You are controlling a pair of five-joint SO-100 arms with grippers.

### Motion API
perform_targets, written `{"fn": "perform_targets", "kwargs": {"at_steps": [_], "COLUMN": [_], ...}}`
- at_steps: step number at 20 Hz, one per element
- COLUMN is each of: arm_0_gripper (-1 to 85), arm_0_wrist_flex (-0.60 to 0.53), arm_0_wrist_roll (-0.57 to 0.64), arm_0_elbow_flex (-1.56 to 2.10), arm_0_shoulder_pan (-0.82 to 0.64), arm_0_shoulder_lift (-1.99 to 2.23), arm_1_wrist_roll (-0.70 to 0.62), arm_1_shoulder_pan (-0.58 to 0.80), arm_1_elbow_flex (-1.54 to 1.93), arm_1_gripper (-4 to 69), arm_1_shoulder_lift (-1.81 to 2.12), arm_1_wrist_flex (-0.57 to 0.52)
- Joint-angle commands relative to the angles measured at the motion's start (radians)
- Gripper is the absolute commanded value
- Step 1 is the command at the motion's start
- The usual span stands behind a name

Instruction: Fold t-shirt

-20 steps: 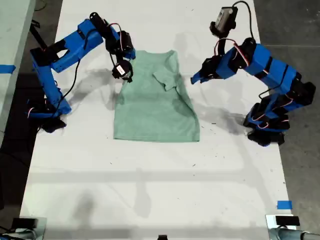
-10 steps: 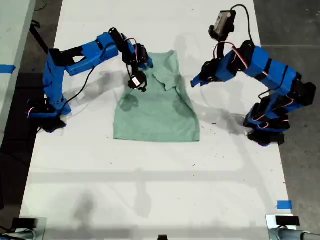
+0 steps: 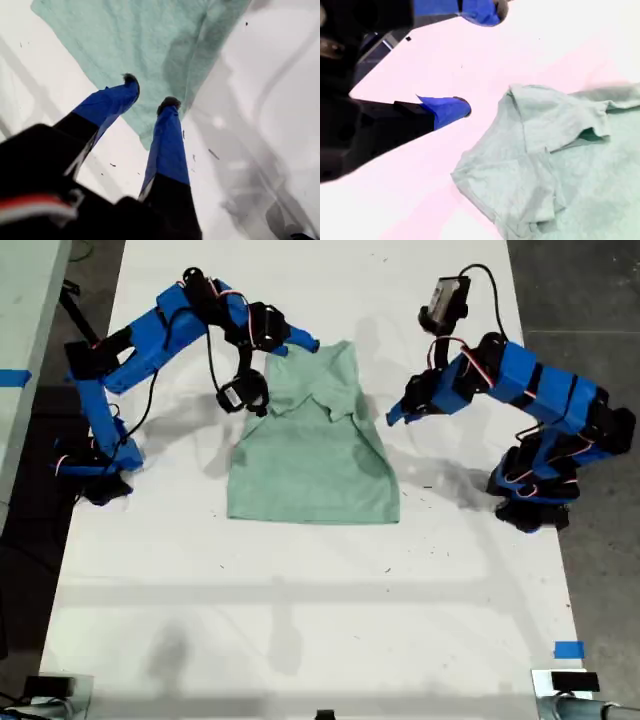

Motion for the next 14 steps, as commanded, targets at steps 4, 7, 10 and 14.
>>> {"fn": "perform_targets", "kwargs": {"at_steps": [4,7,10,14], "arm_0_gripper": [30.0,29.9,30.2,30.4], "arm_0_wrist_flex": [0.209,0.146,0.100,0.071], "arm_0_wrist_roll": [-0.114,-0.238,-0.344,-0.399], "arm_0_elbow_flex": [0.265,0.517,0.646,0.733], "arm_0_shoulder_pan": [0.322,0.495,0.606,0.660], "arm_0_shoulder_lift": [0.285,0.394,0.417,0.465], "arm_1_wrist_roll": [0.055,0.141,0.210,0.249], "arm_1_shoulder_pan": [-0.167,-0.272,-0.337,-0.364], "arm_1_elbow_flex": [0.106,0.249,0.383,0.477], "arm_1_gripper": [19.7,29.2,31.1,31.7], "arm_1_shoulder_lift": [0.071,0.071,0.071,0.055], "arm_1_wrist_flex": [-0.043,-0.084,-0.172,-0.249]}}
